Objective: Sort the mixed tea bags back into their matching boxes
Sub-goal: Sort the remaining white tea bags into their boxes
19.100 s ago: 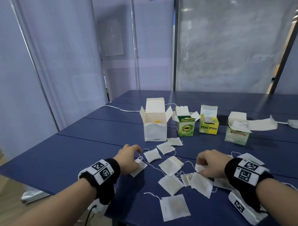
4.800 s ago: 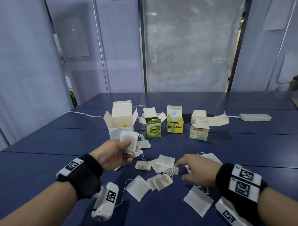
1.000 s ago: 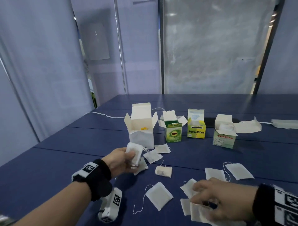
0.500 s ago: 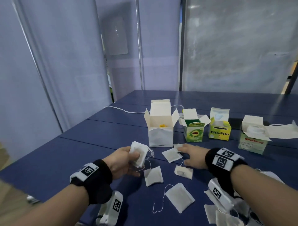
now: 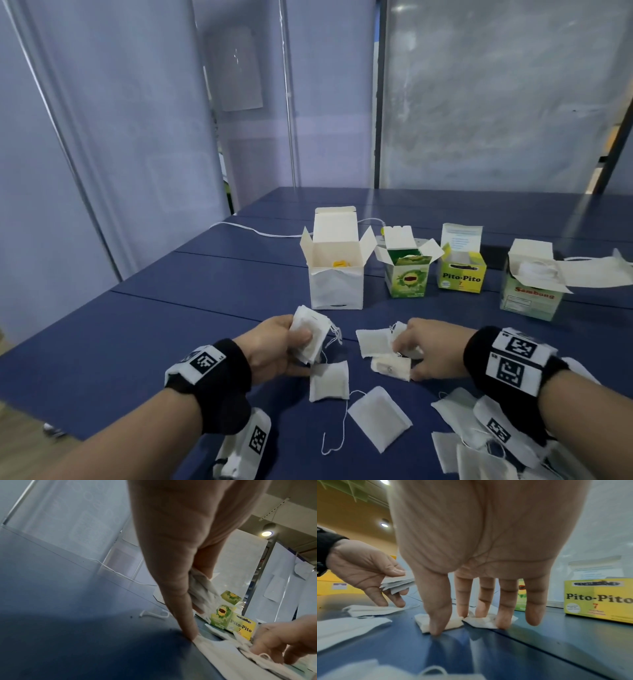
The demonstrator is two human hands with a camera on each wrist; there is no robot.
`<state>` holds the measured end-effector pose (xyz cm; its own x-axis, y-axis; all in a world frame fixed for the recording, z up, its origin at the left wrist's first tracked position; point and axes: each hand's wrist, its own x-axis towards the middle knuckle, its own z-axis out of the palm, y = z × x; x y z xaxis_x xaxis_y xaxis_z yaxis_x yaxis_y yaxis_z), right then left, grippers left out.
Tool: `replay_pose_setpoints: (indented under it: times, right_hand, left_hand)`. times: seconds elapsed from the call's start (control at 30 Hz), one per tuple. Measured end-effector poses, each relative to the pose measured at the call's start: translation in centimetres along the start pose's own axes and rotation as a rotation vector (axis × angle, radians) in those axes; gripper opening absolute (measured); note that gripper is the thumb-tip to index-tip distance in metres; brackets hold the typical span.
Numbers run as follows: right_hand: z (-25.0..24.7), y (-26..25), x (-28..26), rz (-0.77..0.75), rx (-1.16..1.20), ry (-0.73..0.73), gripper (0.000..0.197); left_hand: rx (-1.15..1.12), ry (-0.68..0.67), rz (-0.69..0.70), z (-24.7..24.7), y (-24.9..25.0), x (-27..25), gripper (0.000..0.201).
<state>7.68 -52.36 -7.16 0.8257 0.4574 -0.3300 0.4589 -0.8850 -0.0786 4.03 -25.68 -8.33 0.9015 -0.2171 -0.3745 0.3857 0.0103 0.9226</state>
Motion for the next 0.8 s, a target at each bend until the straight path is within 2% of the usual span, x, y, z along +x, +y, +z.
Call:
replay_pose_setpoints:
  times: [0.23,0.4,0.53,0.7,0.8]
  right_hand:
    - [0.2,1.9,-1.1,0.053,0.094,0.084,0.034]
    - [0.6,2.2,-1.5,0.089,0.081,0.075,0.05]
    - [0.4,0.9,-1.7,0.026,0.097,0.219,0.038]
    - [0.9,-1.0,-1.2,0.005,0.01,0.114,0.039]
    - [1.0,-0.7,-1.6,-0.007,-0.003,0.133,0.024]
  left_hand:
    - [0.061,-0.002,0.006,1.1,0.3,0.4,0.02]
    - [0.085,0.027,0.0,1.2,0.7,0.5,0.018]
    - [0.086,0.048,0.011,1.3,1.0,0.6,0.018]
    - [0.067,0.071,0.013,1.6,1.1,0.6,0.02]
    - [0.057,0.07,0.022,1.5,1.2,0.4,0.021]
